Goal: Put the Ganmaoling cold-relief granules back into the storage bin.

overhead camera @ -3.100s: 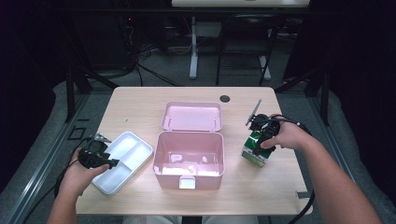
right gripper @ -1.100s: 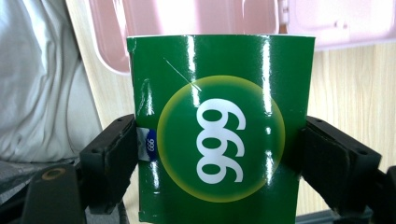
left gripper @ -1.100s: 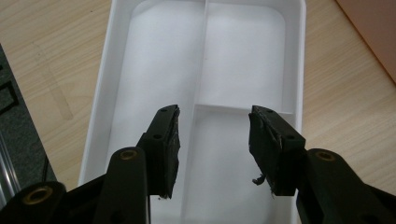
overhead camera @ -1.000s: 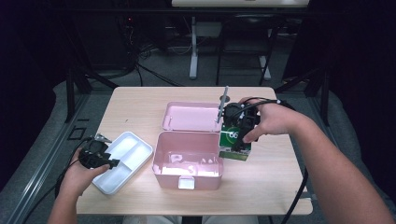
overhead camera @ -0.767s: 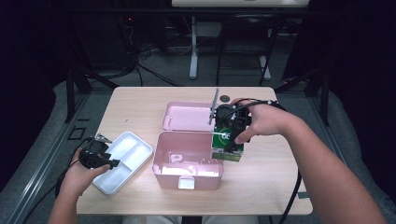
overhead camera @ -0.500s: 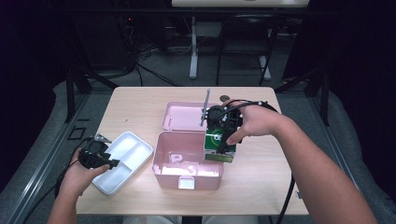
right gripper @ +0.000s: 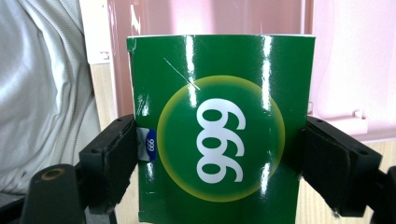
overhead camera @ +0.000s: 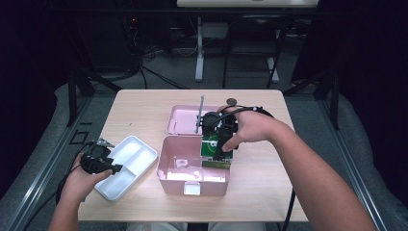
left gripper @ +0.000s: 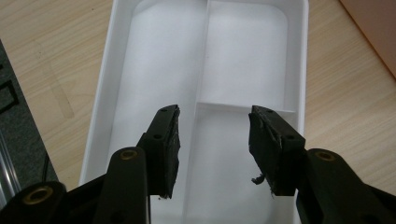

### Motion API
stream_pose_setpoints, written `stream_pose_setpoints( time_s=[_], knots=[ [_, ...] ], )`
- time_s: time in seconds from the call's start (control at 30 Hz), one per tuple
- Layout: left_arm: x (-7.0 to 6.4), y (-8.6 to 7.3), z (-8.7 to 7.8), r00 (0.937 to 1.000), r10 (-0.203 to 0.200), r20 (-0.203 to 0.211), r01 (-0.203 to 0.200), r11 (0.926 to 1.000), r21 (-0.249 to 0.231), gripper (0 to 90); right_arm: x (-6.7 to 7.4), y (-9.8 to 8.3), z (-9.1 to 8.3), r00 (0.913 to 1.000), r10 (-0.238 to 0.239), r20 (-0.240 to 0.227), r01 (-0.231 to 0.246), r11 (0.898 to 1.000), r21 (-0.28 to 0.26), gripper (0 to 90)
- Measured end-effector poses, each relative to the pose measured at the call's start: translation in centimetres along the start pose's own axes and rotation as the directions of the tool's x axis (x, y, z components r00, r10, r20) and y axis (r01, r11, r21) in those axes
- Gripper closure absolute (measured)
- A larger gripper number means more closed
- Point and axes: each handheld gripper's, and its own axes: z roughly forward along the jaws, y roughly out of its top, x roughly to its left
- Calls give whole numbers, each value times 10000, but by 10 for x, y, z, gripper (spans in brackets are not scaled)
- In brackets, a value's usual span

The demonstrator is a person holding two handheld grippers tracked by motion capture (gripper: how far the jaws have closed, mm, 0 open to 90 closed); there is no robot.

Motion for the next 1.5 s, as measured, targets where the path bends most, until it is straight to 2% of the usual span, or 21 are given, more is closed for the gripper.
stream_pose_setpoints(
  time_s=[0.2, 0.43, 0.53, 1.1, 1.5],
  knots=[
    [1, 0, -1, 10000, -24, -2, 24, 10000, -20, 529, 0, 7, 6, 9999, -136, -48, 137, 9999, 84, 171],
    [0, 0, -1, 10000, -16, -3, 16, 10000, -27, 530, 1, 10, 17, 9995, -303, 109, 299, 9989, 361, 168],
    [1, 0, 0, 10000, -18, -8, 18, 10000, -18, 529, -1, 7, 25, 9999, -138, -96, 140, 9997, 222, 168],
    [0, -1, 1, 10000, 8, -15, -8, 10000, 64, 531, -5, -3, 74, 9990, -169, -405, 183, 9992, 345, 165],
    [2, -2, 2, 10000, -54, -17, 54, 10000, 72, 531, -10, -9, 95, 9988, 89, -475, -82, 9998, 154, 160]
  ],
)
